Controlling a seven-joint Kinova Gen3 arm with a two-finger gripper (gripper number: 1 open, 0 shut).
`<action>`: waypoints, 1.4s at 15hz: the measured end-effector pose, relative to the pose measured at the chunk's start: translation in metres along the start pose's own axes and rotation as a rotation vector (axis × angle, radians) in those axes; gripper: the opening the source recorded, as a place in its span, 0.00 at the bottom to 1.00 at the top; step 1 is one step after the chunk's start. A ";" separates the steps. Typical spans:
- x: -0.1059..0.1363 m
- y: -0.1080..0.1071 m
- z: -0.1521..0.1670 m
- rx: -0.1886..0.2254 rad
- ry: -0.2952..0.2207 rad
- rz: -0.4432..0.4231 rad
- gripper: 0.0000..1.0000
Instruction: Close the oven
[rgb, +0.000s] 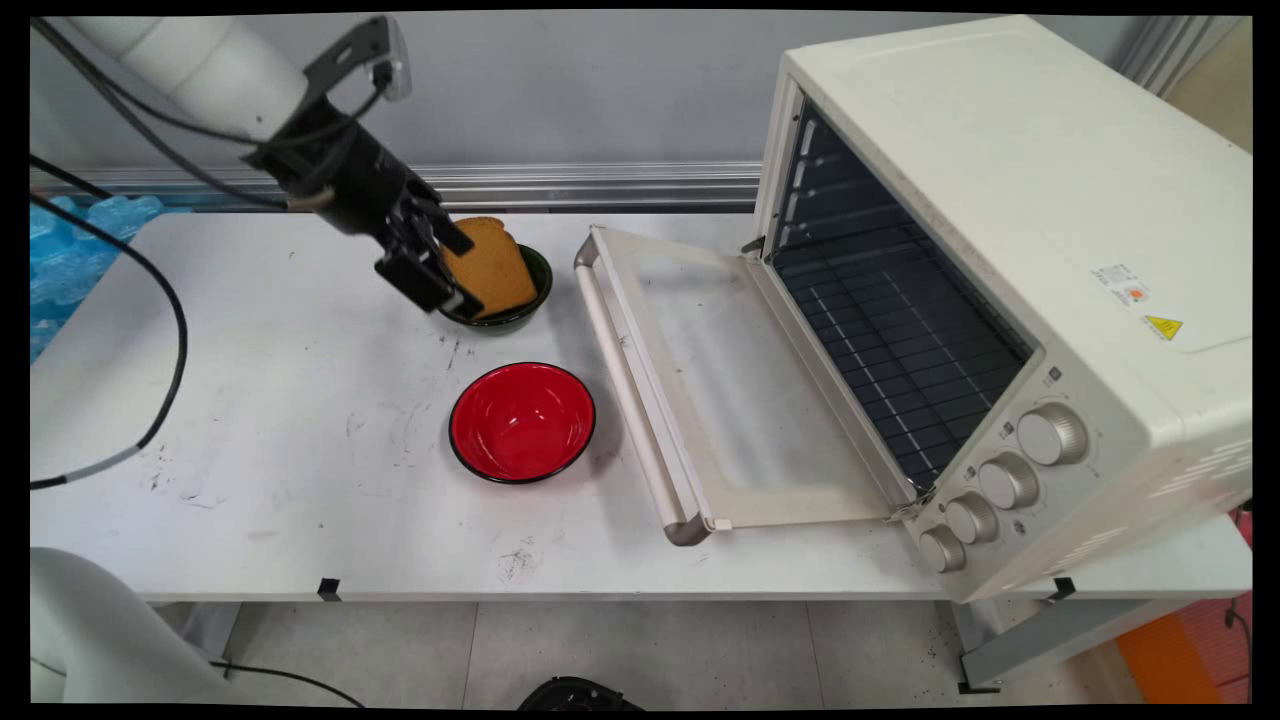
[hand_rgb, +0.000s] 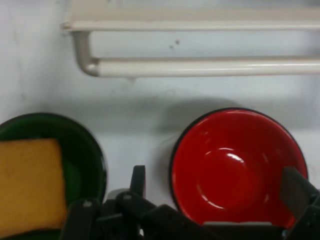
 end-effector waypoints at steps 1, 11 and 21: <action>-0.001 0.004 0.005 -0.006 0.001 0.011 1.00; 0.006 0.041 0.073 -0.059 0.030 0.084 1.00; 0.014 0.048 0.133 -0.072 0.043 0.101 1.00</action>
